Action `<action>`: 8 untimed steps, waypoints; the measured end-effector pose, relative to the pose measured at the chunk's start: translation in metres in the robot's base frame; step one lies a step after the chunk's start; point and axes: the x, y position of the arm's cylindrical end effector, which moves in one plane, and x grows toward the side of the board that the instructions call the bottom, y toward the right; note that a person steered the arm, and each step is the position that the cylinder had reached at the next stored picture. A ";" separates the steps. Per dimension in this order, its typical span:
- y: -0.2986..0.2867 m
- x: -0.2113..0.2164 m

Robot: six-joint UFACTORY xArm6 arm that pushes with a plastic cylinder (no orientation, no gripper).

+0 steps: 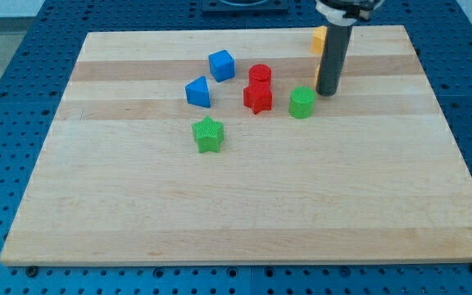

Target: Separate the red and the blue blocks separately from each other

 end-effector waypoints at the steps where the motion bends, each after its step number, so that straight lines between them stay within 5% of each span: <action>1: -0.003 -0.008; 4: -0.126 0.013; 8: -0.107 -0.019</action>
